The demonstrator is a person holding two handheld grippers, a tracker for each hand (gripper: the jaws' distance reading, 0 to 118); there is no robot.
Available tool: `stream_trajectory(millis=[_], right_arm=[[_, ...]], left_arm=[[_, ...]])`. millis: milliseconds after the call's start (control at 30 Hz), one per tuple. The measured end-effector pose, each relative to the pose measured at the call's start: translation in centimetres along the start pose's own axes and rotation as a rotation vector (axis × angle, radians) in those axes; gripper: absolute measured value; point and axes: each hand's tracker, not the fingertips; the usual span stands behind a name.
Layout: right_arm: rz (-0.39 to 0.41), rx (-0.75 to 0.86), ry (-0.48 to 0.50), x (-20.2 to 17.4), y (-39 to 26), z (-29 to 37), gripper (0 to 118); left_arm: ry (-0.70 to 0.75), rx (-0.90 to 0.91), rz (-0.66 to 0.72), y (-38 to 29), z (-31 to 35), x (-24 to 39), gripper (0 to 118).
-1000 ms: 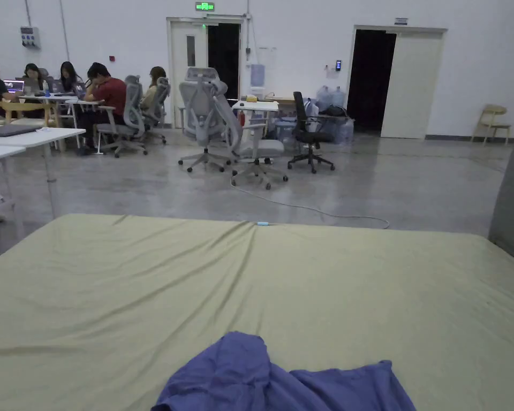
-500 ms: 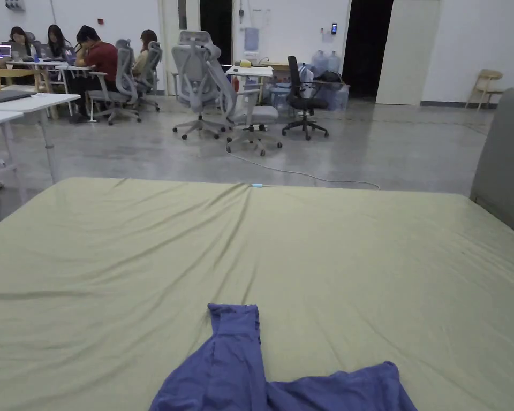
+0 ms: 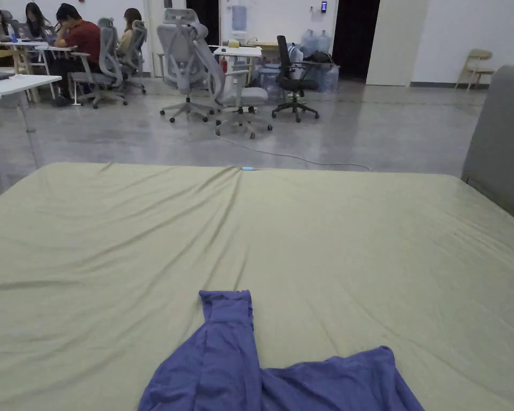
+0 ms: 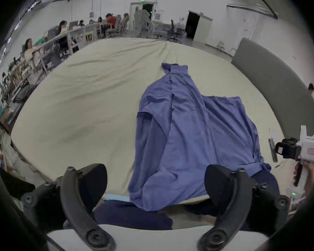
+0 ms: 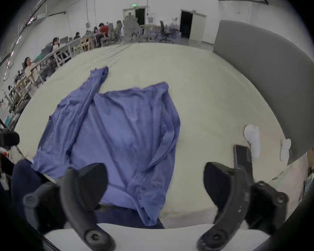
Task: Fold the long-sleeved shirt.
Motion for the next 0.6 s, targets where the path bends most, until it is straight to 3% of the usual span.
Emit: stream_trajectory(millis=[33, 67, 167, 333, 433, 600], right_arm=[[-0.032, 0.035, 0.025, 0.0, 0.9, 1.2, 41], [-0.060, 0.077, 0.052, 0.1, 1.1, 1.4, 3], [-0.103, 0.140, 0.015, -0.1, 2.4, 2.2, 4], [-0.120, 0.187, 0.029, -0.4, 4.5, 1.5, 4], [-0.154, 0.210, 0.060, -0.6, 5.5, 0.8, 4], [-0.177, 0.200, 0.101, -1.3, 6.7, -0.8, 4]], left_arm=[[-0.025, 0.016, 0.007, 0.2, 0.3, 0.1, 0], [-0.041, 0.049, 0.015, 0.5, 0.4, 0.3, 2], [0.009, 0.079, 0.000, 2.1, 0.2, 1.2, 2], [-0.068, 0.110, 0.033, 9.0, -2.8, 0.5, 2], [-0.052, 0.159, 0.044, 16.0, -7.5, 1.0, 2], [-0.059, 0.144, 0.225, 27.4, -18.4, 1.4, 3]])
